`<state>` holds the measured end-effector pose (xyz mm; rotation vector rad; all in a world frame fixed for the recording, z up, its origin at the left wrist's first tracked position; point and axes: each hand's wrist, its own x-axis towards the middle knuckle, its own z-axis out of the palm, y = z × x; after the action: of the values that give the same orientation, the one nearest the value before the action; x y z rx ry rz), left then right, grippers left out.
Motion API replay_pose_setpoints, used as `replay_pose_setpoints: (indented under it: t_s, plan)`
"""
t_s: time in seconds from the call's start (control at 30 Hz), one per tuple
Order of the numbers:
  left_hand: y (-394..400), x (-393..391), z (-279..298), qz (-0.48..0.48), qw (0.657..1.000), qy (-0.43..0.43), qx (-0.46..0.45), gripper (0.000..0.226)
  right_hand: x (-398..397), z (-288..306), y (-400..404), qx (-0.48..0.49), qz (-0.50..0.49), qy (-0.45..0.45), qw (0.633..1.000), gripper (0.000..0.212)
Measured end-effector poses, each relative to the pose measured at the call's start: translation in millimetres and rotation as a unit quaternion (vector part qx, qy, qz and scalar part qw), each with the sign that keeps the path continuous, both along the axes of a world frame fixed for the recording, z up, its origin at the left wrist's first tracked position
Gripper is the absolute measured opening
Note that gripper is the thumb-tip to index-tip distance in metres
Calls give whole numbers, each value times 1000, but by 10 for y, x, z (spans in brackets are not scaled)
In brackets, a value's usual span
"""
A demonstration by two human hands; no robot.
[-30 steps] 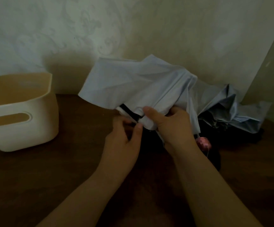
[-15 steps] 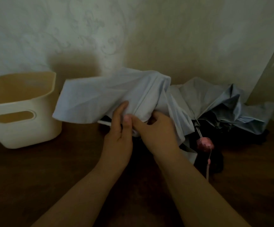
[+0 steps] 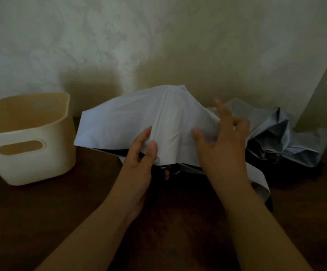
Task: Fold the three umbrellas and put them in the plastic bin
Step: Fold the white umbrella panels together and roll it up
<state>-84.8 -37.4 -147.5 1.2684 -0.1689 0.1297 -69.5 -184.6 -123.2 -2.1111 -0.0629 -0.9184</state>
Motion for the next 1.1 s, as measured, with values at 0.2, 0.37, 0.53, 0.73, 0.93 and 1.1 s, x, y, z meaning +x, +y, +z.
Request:
replay_pose_setpoints:
  t_s: [0.2, 0.37, 0.53, 0.73, 0.93, 1.1]
  plan:
    - [61, 33, -50, 28, 998, -1, 49, 33, 116, 53, -162, 87, 68, 8, 994, 19]
    - [162, 77, -78, 49, 991, -43, 113, 40, 108, 94, -248, 197, 120, 94, 969, 23]
    - [147, 69, -58, 30, 980, -71, 185, 37, 98, 180, -265, 57, 90, 110, 988, 14]
    - [161, 58, -46, 30, 975, -100, 198, 36, 256, 570, -125, 34, 93, 82, 992, 16]
    - [190, 69, -42, 36, 977, -109, 181, 29, 330, 729, 37, -3, 165, 78, 983, 9]
    - [186, 38, -19, 20, 957, -146, 249, 44, 330, 761, 35, -69, 120, 96, 986, 22]
